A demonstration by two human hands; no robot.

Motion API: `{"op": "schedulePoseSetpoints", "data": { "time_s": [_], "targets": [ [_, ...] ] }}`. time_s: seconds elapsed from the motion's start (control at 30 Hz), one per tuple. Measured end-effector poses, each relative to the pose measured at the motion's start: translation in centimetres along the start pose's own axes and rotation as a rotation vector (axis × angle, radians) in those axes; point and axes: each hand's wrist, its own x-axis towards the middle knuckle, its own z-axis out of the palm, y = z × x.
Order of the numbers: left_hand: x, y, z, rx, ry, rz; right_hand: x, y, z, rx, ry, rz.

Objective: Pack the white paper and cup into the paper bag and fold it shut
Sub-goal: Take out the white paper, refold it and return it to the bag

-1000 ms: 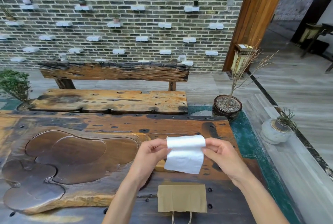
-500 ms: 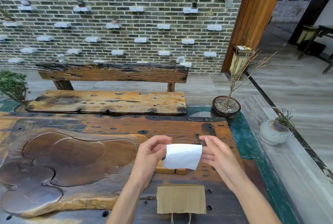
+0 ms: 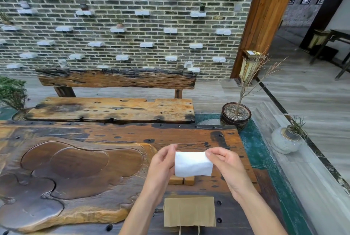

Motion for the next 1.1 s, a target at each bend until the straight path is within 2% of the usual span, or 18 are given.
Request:
{"op": "schedulePoseSetpoints", "data": {
  "time_s": [0.1, 0.27, 0.47, 0.63, 0.73, 0.93, 1.1],
  "targets": [
    [-0.3, -0.4, 0.5, 0.133, -0.019, 0.049, -0.1, -0.3, 0.3, 0.053, 0.018, -0.039],
    [-0.8, -0.4, 2.2, -0.008, 0.054, 0.075, -0.5, -0.4, 0.9, 0.166, 0.022, -0.079],
    [-1.2, -0.5, 2.7, -0.031, 0.025, 0.141, -0.7, -0.1, 1.5, 0.262, 0.097, -0.134],
    [-1.7, 0.0, 3.3, -0.040, 0.091, 0.221, -0.9, -0.2, 1.9, 0.417, 0.021, -0.013],
    [-2.0, 0.8, 4.2, 0.010, 0.156, 0.287, -1.1, 0.0, 2.9, 0.361, 0.068, -0.035],
    [-1.4, -0.2, 4.5, 0.152, 0.315, 0.408, -0.9, 0.2, 4.5, 0.017, 0.293, -0.326],
    [-1.5, 0.1, 4.5, 0.177, 0.376, 0.471, -1.0, 0.0, 4.2, 0.016, 0.330, -0.394]
  ]
}}
